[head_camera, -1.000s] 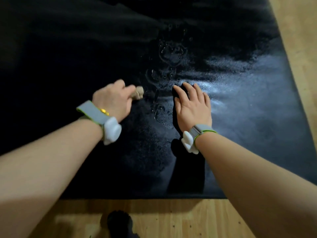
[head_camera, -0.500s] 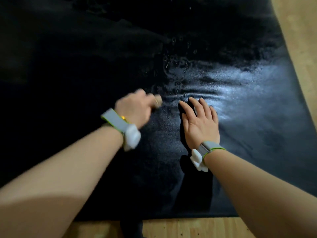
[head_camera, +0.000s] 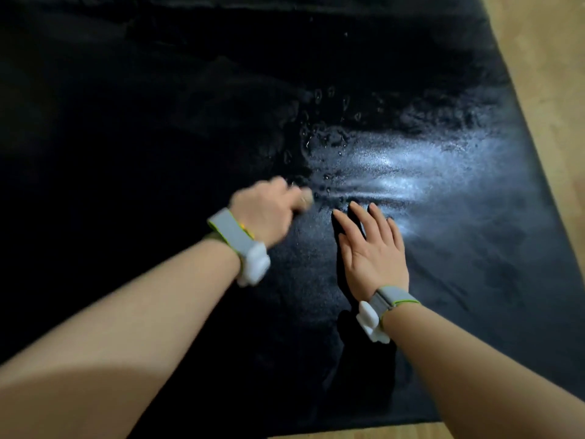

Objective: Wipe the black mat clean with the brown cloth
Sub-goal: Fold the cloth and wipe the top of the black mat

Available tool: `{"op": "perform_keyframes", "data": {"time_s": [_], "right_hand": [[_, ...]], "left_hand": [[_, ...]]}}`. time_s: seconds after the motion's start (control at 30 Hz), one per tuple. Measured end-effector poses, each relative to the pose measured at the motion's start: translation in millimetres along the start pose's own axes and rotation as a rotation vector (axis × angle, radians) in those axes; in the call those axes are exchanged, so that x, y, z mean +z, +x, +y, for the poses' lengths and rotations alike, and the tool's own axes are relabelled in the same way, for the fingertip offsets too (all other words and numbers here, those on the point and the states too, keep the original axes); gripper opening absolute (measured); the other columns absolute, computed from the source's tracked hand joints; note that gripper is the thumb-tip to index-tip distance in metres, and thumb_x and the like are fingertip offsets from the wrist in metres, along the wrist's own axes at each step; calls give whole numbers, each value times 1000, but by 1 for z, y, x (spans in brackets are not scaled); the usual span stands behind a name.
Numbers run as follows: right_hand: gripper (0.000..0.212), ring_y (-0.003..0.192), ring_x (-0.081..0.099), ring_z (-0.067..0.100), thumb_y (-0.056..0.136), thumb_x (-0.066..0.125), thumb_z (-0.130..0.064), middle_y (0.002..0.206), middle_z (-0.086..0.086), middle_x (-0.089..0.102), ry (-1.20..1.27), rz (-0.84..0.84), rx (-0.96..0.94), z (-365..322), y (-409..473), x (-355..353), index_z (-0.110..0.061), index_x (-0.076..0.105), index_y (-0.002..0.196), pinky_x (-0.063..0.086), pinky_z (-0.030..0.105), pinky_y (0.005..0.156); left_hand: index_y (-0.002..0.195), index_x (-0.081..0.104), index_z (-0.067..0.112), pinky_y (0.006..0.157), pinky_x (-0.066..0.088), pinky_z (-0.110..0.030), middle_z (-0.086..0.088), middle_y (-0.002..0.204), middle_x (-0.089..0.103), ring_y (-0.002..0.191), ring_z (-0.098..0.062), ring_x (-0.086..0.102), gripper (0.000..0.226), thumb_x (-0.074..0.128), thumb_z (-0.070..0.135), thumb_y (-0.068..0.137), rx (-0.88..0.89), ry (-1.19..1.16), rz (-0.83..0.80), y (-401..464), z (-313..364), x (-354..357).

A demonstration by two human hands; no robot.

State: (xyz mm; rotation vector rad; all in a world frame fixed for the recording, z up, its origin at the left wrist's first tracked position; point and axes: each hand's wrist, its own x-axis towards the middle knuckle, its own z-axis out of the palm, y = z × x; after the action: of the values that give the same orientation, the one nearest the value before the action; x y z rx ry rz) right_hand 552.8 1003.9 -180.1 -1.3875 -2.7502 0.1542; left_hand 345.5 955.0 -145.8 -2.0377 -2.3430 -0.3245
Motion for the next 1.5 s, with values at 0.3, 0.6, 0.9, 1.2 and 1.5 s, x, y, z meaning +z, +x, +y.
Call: {"op": "perform_keyframes", "data": {"time_s": [0.3, 0.6, 0.9, 1.2, 1.5], "right_hand": [[44, 137, 35, 25, 94, 34, -38, 144, -3, 47, 13, 48, -19, 1, -2, 3, -35, 48, 136, 21, 43, 112], [45, 134, 35, 25, 93, 35, -38, 138, -3, 53, -12, 30, -17, 1, 0, 2, -35, 51, 135, 23, 43, 110], [44, 135, 33, 25, 98, 37, -38, 146, 0, 40, 174, -43, 54, -11, 159, -23, -31, 40, 141, 25, 40, 109], [48, 148, -3, 18, 102, 14, -47, 160, -11, 8, 83, -115, 97, -10, 204, 3, -43, 14, 149, 1, 43, 119], [48, 148, 1, 19, 101, 14, -47, 160, -11, 11, 67, -93, 98, -11, 205, 2, -43, 15, 149, 2, 44, 119]], "left_hand": [[79, 67, 19, 39, 37, -27, -4, 69, 55, 55, -28, 58, 26, 42, 24, 76, 9, -170, -49, -14, 35, -1], [106, 62, 13, 52, 31, -32, -13, 92, 56, 79, -36, 57, 21, 55, 18, 87, -397, -55, -15, 42, -28, 11], [93, 66, 13, 47, 20, -20, -6, 71, 51, 56, -28, 53, 18, 64, 14, 75, -335, -64, 58, 36, -29, 16], [85, 67, 16, 37, 30, -23, -3, 68, 52, 54, -24, 54, 22, 48, 23, 77, -109, 85, 135, 47, -55, 20], [80, 66, 20, 39, 34, -28, -5, 68, 51, 54, -28, 53, 14, 52, 22, 79, -203, -47, 51, 73, -6, 20]]}}
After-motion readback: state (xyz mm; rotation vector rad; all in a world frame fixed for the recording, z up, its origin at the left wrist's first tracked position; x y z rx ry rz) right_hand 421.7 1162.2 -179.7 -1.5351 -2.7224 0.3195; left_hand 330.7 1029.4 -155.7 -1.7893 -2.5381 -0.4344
